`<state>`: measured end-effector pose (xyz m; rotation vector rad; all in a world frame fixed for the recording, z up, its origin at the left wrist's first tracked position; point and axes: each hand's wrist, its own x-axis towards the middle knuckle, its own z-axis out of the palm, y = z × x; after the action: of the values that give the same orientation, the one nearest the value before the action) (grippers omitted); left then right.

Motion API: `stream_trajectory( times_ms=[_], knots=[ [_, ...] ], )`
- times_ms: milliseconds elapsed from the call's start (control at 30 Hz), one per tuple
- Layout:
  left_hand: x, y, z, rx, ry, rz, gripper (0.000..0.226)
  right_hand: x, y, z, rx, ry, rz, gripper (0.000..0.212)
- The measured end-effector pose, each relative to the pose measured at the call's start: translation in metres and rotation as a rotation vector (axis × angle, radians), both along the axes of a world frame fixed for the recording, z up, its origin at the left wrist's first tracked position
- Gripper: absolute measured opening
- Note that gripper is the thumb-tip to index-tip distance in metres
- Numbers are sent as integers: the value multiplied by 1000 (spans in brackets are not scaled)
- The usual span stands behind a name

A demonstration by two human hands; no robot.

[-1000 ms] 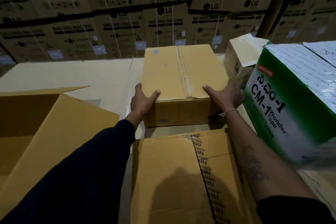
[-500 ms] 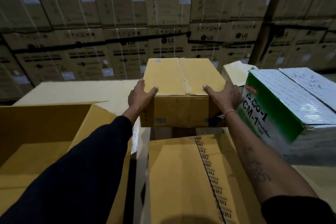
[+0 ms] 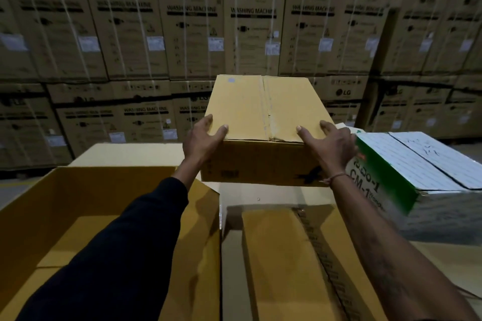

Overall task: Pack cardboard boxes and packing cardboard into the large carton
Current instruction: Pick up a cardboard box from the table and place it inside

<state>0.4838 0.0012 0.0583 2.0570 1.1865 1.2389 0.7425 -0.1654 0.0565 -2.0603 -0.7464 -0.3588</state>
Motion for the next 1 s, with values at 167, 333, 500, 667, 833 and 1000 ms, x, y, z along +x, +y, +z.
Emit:
stream_trajectory(
  times_ms=[167, 333, 500, 667, 833, 1000],
  knots=[
    [-66, -4, 23, 39, -5, 17, 73, -66, -5, 20, 42, -41, 0, 79],
    [-152, -5, 38, 37, -26, 9, 73, -147, -1, 33, 74, -60, -4, 80],
    [-259, -6, 47, 64, -28, 26, 73, -252, 1, 37, 109, -87, -2, 79],
    [-372, -1, 42, 63, -8, 85, 73, -359, 7, 30, 86, -76, 48, 79],
    [-469, -5, 28, 41, -10, 106, 73, -447, 6, 13, 74, -52, 129, 76],
    [-545, -17, 5, -36, 4, 136, 75, -514, -5, -11, 14, -43, 197, 76]
  ],
)
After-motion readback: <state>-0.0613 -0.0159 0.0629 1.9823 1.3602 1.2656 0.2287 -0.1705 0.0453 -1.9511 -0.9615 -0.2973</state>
